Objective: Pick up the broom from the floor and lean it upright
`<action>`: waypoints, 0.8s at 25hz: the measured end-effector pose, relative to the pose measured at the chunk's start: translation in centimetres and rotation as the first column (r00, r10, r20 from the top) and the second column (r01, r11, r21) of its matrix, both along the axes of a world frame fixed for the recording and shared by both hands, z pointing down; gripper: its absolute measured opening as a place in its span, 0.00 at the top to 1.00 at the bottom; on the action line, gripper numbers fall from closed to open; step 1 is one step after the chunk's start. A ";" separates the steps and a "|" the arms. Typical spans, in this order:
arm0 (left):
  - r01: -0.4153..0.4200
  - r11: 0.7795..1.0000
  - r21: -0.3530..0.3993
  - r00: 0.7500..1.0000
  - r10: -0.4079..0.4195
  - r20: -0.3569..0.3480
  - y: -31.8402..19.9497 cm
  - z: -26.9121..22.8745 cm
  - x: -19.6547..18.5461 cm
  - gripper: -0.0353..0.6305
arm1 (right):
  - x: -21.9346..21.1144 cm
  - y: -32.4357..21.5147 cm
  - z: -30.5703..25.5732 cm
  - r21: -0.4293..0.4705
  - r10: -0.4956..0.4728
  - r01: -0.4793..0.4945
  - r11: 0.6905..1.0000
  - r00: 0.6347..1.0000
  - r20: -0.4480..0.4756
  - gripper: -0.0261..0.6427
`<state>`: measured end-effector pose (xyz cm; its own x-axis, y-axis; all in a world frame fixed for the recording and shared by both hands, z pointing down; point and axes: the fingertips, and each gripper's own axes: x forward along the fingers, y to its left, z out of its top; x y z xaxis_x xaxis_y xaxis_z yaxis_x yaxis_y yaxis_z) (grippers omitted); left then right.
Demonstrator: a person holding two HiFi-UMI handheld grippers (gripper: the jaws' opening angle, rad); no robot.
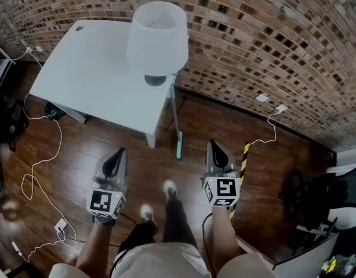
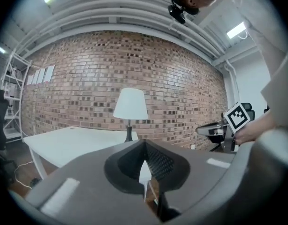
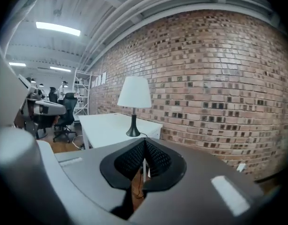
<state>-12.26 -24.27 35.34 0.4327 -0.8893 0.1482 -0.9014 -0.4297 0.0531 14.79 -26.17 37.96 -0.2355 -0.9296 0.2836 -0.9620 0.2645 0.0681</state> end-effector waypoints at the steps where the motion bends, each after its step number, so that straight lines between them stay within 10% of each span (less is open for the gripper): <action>1: 0.007 1.000 -0.002 1.000 -0.007 0.016 0.8 -0.4 -0.7 0.95 | -0.2 0.9 -1.2 0.008 0.008 -0.008 1.000 1.000 0.009 0.94; 20: 0.006 0.992 0.129 0.999 -0.012 0.046 8.7 -12.6 -3.5 0.95 | -0.4 14.5 -16.5 0.144 0.033 -0.034 0.989 0.999 0.009 0.94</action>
<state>-15.72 -15.62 22.69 0.4198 -0.9061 0.0519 -0.9055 -0.4220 -0.0442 14.35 -11.70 21.50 -0.2047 -0.9680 0.1450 -0.9708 0.2197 0.0964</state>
